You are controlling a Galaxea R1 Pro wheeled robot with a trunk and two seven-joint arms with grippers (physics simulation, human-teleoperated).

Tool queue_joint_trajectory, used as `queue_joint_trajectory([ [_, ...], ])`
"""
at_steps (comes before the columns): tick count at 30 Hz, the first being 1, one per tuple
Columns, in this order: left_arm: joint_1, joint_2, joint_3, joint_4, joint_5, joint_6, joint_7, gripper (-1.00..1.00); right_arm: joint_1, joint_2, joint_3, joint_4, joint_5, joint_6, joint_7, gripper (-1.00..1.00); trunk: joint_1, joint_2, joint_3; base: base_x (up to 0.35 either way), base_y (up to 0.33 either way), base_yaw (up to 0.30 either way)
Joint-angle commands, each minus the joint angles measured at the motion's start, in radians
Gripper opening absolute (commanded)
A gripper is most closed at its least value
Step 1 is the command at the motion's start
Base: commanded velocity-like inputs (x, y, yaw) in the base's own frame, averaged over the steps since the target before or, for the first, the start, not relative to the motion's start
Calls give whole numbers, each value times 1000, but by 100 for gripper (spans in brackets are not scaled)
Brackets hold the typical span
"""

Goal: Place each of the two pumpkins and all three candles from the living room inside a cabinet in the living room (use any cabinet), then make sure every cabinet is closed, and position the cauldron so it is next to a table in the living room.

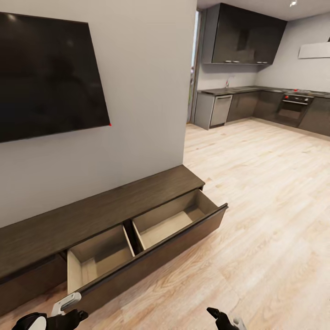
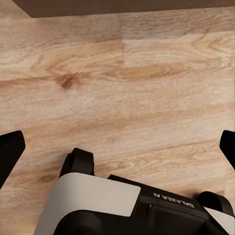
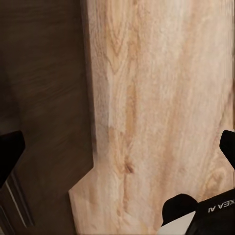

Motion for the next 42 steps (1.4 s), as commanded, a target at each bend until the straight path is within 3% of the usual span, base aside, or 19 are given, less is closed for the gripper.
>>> queue_joint_trajectory([
  [1, 0, 1, -4, -1, 11, 1, 9, 100, -1, -1, 5, 6, -12, 0, 2, 100, 0, 0, -1, 0, 0, -13],
  [5, 0, -1, -6, -1, 9, 0, 11, 100, -1, -10, 0, 27, -17, -9, 3, 100, 0, 0, -2, -35, -23, -5],
  [9, 0, -22, -7, -1, -17, 0, 10, 100, -1, -16, -1, 33, -18, -49, 3, 100, 0, 0, -3, -213, -145, 7],
  [12, 0, -42, -6, -1, -60, 0, 11, 100, -1, -16, -1, 37, -18, -145, 3, 100, 0, 0, -5, -250, -171, 63],
  [17, 0, -53, -5, -1, -78, 0, 10, 100, -1, -15, 1, 38, -12, -258, 12, 100, 0, 0, -7, -263, -167, 14],
  [42, -1, -54, -3, -1, -80, 0, 9, 100, -1, -17, 2, 59, -9, -271, 12, 100, 0, 0, -44, -26, -13, -120],
])
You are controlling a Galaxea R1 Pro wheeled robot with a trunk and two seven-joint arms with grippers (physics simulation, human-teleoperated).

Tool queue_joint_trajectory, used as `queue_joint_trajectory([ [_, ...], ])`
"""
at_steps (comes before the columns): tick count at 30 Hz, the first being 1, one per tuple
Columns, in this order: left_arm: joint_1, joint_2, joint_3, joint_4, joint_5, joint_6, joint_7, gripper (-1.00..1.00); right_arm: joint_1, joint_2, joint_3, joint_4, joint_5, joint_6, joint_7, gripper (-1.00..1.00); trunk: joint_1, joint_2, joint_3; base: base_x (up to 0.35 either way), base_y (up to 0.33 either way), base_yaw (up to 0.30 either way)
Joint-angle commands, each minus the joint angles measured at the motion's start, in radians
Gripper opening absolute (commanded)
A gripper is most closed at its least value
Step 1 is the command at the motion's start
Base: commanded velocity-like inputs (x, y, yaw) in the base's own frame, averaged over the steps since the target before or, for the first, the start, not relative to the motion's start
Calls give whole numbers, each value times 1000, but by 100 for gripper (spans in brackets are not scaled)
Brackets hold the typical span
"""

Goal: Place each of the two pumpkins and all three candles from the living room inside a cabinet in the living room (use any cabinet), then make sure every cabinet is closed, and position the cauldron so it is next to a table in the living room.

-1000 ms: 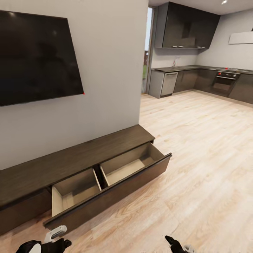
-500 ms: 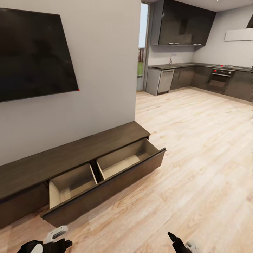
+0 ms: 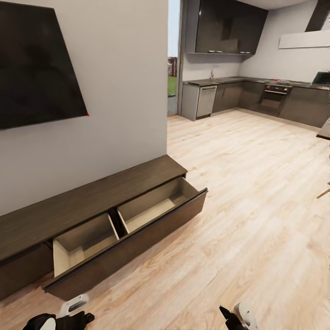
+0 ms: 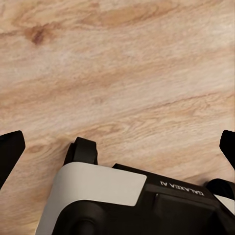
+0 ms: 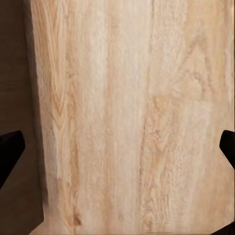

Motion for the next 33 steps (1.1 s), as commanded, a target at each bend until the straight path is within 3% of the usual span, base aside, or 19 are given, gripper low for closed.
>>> queue_joint_trajectory([
  [1, 0, 1, -3, -2, 11, 1, 10, 100, -1, 0, 7, 4, -9, 1, 4, 100, 0, 0, -2, 0, 0, -133],
  [22, 0, 0, -3, -2, 9, 1, 10, 100, -1, 0, 8, 12, -8, -1, 0, 100, 0, 0, -34, 0, -1, -125],
  [33, 0, 0, -5, -2, 9, 1, 10, 100, -1, 1, 10, 12, -8, -3, -3, 100, 0, 0, -50, 0, -104, -78],
])
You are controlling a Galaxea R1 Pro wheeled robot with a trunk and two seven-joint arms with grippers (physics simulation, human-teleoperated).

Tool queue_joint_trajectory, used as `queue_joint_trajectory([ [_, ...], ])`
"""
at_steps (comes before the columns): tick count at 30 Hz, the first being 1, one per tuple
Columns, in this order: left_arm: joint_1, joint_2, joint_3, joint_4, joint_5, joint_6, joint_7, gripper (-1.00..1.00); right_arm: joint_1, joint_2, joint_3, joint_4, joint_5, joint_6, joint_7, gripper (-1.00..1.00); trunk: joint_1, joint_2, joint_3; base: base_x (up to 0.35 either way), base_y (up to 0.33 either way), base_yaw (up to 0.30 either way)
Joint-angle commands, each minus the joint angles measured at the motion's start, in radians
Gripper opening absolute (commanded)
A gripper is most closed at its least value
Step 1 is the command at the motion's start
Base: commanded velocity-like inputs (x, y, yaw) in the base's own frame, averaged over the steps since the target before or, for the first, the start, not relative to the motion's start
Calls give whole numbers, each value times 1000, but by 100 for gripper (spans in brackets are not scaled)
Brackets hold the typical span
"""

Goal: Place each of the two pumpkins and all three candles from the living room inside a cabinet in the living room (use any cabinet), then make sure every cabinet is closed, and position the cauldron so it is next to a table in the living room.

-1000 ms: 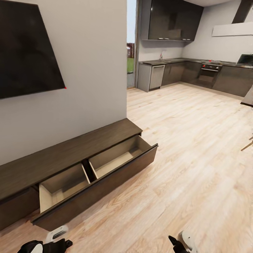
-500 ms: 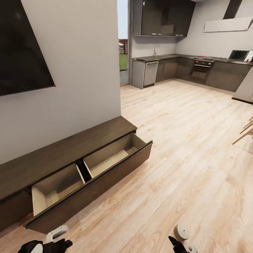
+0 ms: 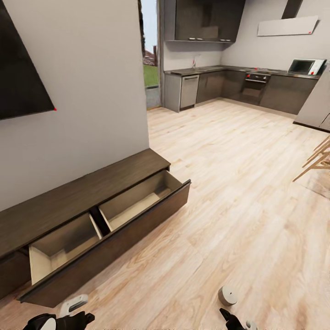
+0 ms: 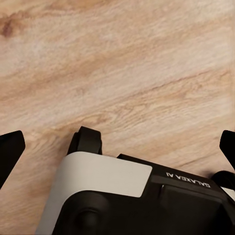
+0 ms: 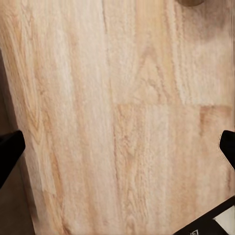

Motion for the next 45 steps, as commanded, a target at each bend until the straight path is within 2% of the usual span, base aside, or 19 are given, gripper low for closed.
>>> queue_joint_trajectory([
  [1, 0, 1, -3, -2, 11, 2, 10, 100, -1, 0, 8, 1, -9, 0, 4, 100, 0, 0, -2, 0, -121, -27],
  [10, 0, 1, -6, -2, 10, -25, 10, 100, -1, -1, 8, 1, -9, 1, 4, 100, 0, 0, -16, 0, -116, -57],
  [26, 0, 0, -6, -2, 10, -26, 11, 100, -1, -2, 9, 3, -9, 2, 3, 100, 0, 0, -40, 0, -13, -74],
  [32, 0, 0, -9, -2, 10, -74, 10, 100, -1, -2, 9, 3, -9, 2, 2, 100, 0, 0, -49, 0, -1, -98],
  [45, 0, 0, -10, -2, 10, -111, 7, 100, -1, -6, 10, 27, -9, -12, 3, 100, 0, 0, -61, 71, -125, -79],
])
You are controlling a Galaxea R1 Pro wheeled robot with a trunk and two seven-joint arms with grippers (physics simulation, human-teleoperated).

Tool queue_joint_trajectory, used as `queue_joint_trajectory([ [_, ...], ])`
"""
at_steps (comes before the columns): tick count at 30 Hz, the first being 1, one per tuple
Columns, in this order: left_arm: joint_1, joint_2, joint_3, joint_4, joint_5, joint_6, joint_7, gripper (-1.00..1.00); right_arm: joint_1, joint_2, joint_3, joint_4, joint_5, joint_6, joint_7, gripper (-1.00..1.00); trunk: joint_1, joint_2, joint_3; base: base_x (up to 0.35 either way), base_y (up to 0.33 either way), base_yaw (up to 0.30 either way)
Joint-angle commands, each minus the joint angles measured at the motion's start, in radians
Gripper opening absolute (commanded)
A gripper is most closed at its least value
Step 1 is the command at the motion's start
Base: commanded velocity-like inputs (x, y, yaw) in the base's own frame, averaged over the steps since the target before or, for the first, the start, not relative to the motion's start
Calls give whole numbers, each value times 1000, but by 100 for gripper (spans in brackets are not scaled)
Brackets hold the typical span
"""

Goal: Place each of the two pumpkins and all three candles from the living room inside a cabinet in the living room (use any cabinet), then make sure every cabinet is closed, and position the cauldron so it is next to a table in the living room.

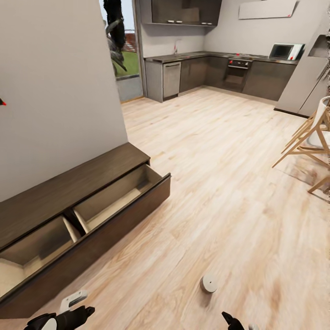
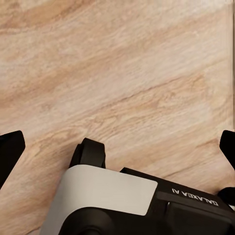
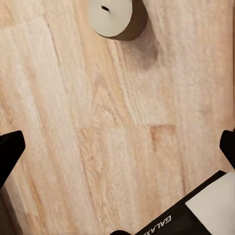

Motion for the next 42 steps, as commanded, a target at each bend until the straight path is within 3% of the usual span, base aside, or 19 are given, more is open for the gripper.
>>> queue_joint_trajectory([
  [1, 0, 1, -3, -2, 11, 1, 9, 100, -1, 0, 8, 3, -9, -2, 5, 100, 0, 0, -1, 19, -22, -193],
  [11, 0, 1, -5, -1, 12, -6, 6, 100, -1, -3, 7, 3, -9, -37, 4, 100, 0, 0, -1, 3, -3, -266],
  [20, 0, 1, -50, -1, 11, -13, 7, 100, -1, -4, 7, 3, -9, -43, 5, 100, 0, 0, -1, 0, 0, -280],
  [42, 0, 1, -52, -1, 12, -26, 6, 100, -1, -5, 8, 3, -9, -44, 4, 100, 0, 0, -1, 0, 0, -281],
])
